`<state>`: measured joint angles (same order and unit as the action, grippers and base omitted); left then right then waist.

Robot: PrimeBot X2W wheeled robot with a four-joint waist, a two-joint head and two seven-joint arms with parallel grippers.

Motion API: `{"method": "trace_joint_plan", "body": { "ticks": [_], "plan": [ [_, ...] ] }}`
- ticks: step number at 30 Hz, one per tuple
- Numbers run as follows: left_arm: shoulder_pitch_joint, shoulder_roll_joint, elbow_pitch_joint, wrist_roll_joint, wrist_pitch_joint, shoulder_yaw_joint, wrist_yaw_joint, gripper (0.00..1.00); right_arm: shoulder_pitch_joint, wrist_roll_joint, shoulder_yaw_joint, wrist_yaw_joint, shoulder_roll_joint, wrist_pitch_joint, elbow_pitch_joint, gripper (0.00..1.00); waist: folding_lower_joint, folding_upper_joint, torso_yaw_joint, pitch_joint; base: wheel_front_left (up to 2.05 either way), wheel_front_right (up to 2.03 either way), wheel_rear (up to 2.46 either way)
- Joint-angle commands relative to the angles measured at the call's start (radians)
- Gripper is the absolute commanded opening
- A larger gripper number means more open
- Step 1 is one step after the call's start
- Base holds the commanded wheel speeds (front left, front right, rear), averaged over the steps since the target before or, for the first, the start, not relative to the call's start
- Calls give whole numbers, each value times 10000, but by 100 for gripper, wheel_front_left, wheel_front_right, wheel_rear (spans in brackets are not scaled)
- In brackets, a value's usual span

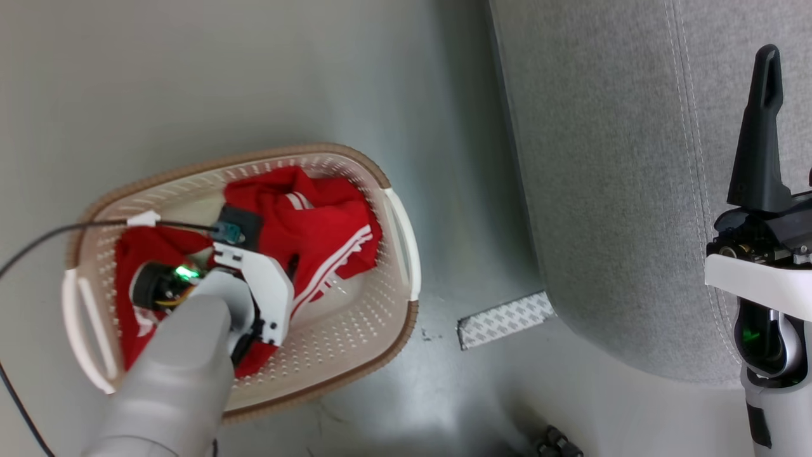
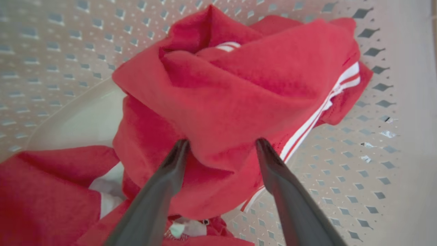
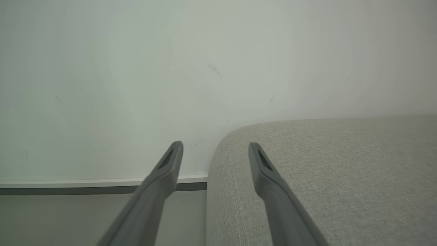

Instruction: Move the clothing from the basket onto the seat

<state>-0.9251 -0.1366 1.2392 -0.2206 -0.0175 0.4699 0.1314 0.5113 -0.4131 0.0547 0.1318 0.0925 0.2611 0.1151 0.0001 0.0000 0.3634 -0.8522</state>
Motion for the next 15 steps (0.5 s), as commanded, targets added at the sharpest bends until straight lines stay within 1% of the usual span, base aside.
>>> {"method": "trace_joint_plan", "body": {
  "ticks": [1,8,10,15],
  "plan": [
    [-166,-141,73,-198,170,184,-10,100,150,-21,7,-21,-55,22,51,100,-1,0,181,-233,0,0,0],
    [-627,-538,11,-348,871,1643,-9,100,223,-72,88,-21,-146,22,138,100,-1,0,431,-714,0,0,0],
    [-786,-642,-26,-544,943,1873,-9,100,233,-72,92,-21,-156,22,151,100,-1,0,451,-811,0,0,0],
    [-1002,-692,44,-940,1318,2434,-8,100,140,-23,54,-21,-168,22,197,100,-1,0,407,-941,1,1,1]
  ]
}}
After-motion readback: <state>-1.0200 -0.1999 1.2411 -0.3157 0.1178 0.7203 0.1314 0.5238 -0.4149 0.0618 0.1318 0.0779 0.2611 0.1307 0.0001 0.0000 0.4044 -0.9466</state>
